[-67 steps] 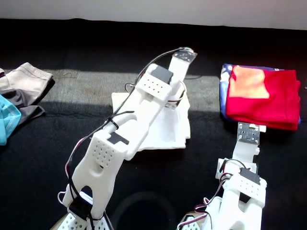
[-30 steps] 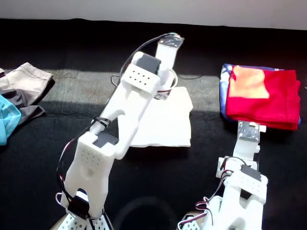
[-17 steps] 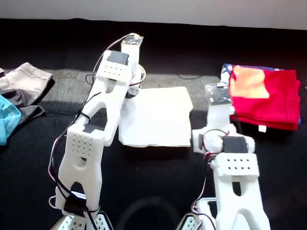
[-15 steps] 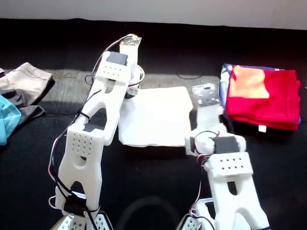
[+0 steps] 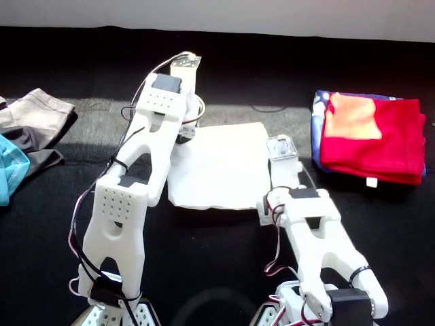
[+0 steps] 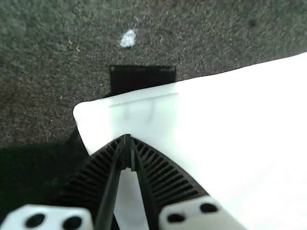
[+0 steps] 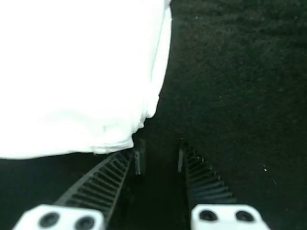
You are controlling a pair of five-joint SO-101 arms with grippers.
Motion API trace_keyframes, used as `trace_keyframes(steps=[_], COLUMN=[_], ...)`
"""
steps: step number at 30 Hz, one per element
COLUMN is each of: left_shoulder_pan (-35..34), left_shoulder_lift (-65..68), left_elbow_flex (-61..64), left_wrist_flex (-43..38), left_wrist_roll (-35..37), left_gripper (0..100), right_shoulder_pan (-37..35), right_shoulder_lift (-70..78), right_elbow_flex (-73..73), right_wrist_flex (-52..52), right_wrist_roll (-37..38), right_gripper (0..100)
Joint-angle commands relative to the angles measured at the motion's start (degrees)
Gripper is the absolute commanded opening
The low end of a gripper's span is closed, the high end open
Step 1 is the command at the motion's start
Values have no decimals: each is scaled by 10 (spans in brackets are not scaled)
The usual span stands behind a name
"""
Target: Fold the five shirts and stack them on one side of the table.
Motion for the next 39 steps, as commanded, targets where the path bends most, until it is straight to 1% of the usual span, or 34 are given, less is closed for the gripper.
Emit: trace_keyframes(steps=[1,6,9,11,13,15,17,20,24,27,30,33,35,37,39], left_shoulder_pan=[-5,-15,-22,-35,-53,-72,-85,-102,-128,-142,-157,-191,-217,-241,-265], left_shoulder_lift=[-77,-144,-191,-225,-257,-286,-313,-345,-401,-460,-516,-550,-560,-562,-561], left_elbow_flex=[-4,-4,-1,0,14,41,96,211,379,508,631,737,789,824,850], left_wrist_flex=[46,107,146,162,164,164,164,156,77,-2,-85,-178,-232,-273,-308], left_wrist_roll=[4,4,4,4,3,3,3,2,5,5,3,-2,-29,-64,-84], left_gripper=[9,9,9,9,9,9,9,9,9,9,9,9,9,9,9], right_shoulder_pan=[24,23,34,36,34,33,33,20,-24,-58,-73,-75,-80,-84,-93], right_shoulder_lift=[-15,-101,-151,-159,-145,-111,-58,38,173,275,372,459,510,554,593], right_elbow_flex=[-50,-109,-144,-167,-193,-226,-274,-370,-524,-647,-756,-852,-907,-953,-996], right_wrist_flex=[21,123,142,143,144,145,161,201,276,339,388,431,454,477,497], right_wrist_roll=[-2,-4,-5,-12,-38,-63,-87,-107,-110,-120,-173,-218,-230,-230,-232], right_gripper=[130,130,134,135,159,225,289,308,308,310,320,386,417,420,420])
